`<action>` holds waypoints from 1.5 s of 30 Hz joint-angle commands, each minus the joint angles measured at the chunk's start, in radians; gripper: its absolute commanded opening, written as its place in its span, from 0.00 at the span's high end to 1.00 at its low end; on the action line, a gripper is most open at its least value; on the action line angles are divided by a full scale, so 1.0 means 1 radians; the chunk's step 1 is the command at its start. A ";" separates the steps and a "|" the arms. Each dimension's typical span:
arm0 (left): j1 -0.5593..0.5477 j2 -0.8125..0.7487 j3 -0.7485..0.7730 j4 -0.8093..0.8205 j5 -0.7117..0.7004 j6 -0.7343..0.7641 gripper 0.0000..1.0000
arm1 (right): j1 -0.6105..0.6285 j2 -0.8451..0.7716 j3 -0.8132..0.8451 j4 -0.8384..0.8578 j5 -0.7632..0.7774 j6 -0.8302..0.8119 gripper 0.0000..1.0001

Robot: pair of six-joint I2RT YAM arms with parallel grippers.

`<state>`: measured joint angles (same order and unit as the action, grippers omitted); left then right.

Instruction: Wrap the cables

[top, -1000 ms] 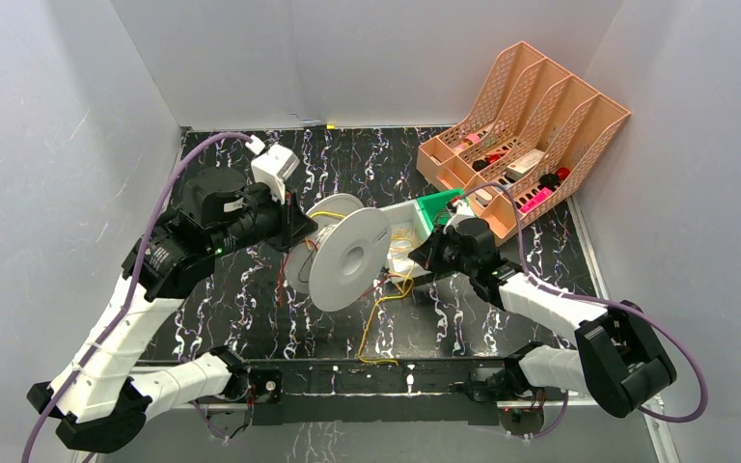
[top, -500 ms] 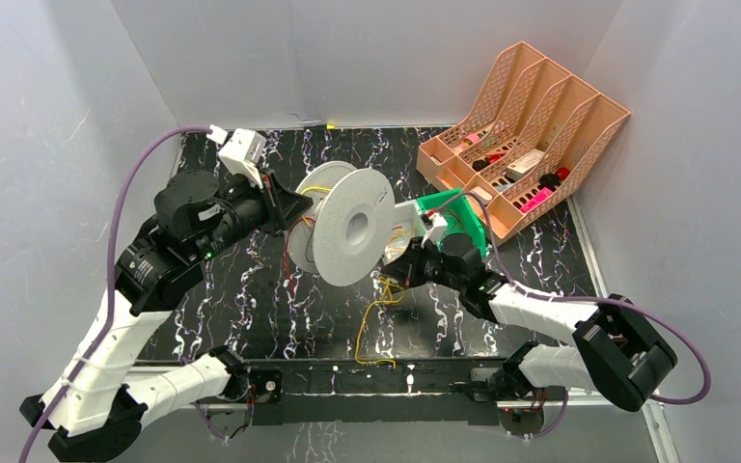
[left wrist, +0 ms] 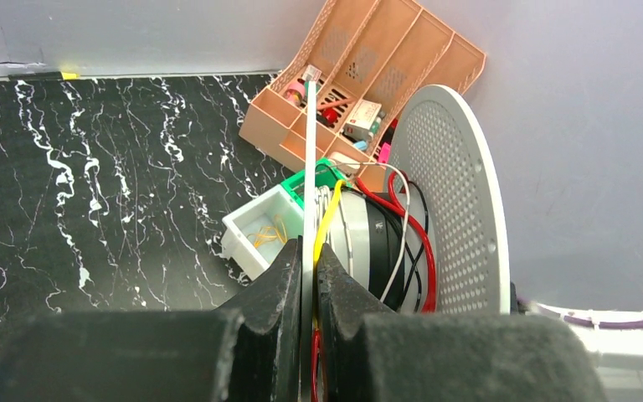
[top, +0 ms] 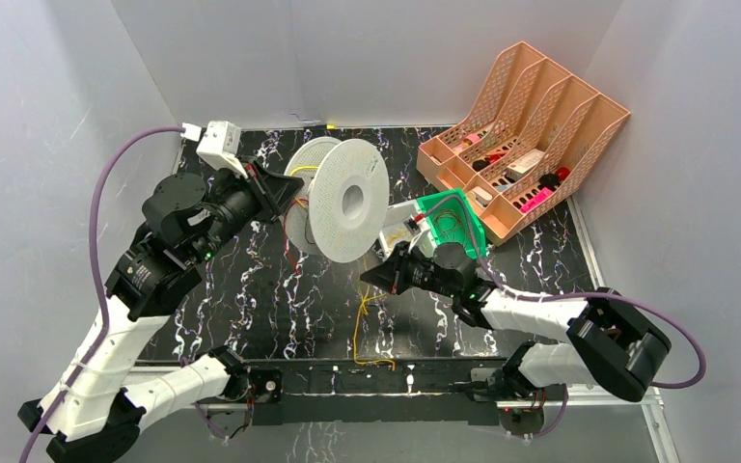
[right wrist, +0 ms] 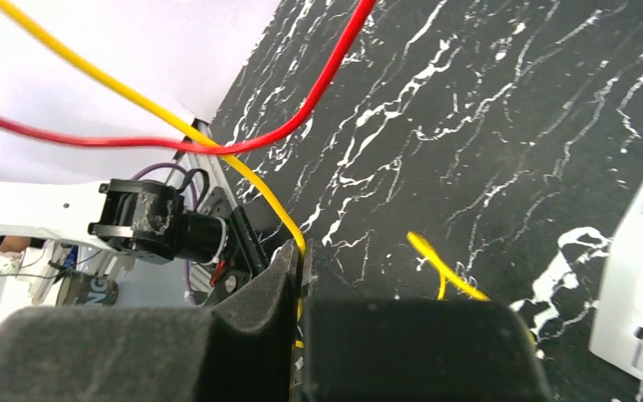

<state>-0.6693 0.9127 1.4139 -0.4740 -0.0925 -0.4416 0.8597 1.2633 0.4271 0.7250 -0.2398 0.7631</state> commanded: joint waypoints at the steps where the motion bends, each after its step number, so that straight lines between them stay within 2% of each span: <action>1: 0.005 -0.022 0.019 0.162 -0.034 -0.038 1.00 | 0.036 -0.006 -0.018 0.130 -0.022 0.013 0.89; 12: 0.005 -0.002 0.066 0.205 0.016 -0.070 1.00 | 0.060 0.062 -0.024 0.267 -0.074 0.046 0.67; 26: 0.005 -0.001 0.068 0.264 -0.039 -0.095 1.00 | 0.086 0.151 -0.063 0.406 -0.076 0.083 0.65; 36: 0.005 0.002 0.064 0.282 -0.077 -0.095 1.00 | 0.094 0.081 -0.186 0.403 -0.026 0.105 0.78; 42: 0.005 0.009 0.075 0.286 -0.093 -0.088 1.00 | 0.094 0.031 -0.216 0.348 0.010 0.096 0.98; 45: 0.005 0.019 0.075 0.279 -0.124 -0.076 1.00 | 0.094 0.001 -0.212 0.300 0.010 0.093 1.00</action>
<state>-0.6693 0.9379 1.4242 -0.3237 -0.1623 -0.5087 0.9497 1.3090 0.2161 1.0554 -0.2527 0.8661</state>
